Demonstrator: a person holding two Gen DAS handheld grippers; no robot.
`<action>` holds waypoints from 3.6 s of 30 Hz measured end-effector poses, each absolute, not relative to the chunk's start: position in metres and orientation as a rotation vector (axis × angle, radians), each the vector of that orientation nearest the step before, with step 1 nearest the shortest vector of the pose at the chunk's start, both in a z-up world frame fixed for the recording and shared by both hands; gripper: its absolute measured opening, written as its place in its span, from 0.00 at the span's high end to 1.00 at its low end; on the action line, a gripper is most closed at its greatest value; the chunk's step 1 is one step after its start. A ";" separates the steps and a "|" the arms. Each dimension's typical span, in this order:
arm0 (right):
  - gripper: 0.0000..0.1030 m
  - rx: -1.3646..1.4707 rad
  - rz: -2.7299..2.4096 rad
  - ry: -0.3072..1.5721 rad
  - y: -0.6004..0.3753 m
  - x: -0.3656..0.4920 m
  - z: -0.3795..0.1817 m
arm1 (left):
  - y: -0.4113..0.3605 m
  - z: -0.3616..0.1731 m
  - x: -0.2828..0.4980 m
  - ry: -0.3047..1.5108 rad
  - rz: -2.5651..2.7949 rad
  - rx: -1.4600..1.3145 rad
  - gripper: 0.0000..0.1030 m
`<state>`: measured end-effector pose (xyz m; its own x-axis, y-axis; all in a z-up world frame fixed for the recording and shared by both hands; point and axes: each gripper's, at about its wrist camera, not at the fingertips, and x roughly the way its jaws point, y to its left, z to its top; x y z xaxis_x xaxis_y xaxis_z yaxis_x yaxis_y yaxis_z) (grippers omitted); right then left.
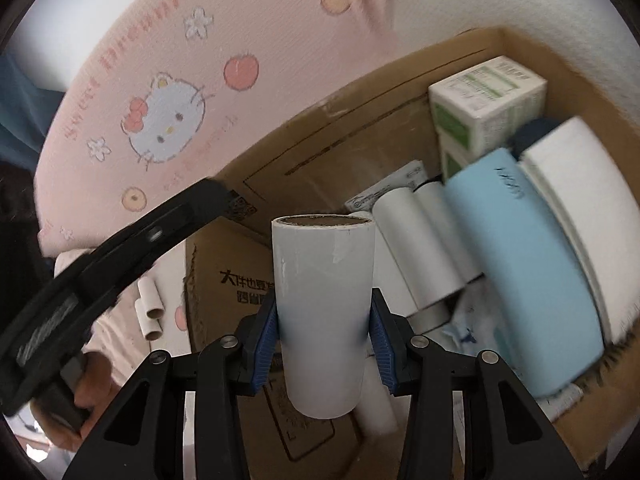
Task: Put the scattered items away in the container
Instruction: 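Lower the right tool's tube among the rolls and open the right tool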
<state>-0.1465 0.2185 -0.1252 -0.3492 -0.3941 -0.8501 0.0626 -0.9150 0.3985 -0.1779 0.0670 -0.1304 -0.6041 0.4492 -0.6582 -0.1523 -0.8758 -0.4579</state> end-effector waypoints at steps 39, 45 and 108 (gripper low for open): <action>0.58 1.724 -2.162 -0.167 0.160 -0.197 -0.158 | 0.054 -0.147 -0.182 -0.548 2.433 -1.166 0.96; 0.58 1.746 -2.197 -0.159 0.183 -0.176 -0.151 | 0.057 -0.147 -0.182 -0.526 2.418 -1.175 0.96; 0.73 1.746 -2.292 0.290 0.156 -0.135 -0.110 | 0.070 -0.134 -0.186 -0.358 2.342 -1.413 0.48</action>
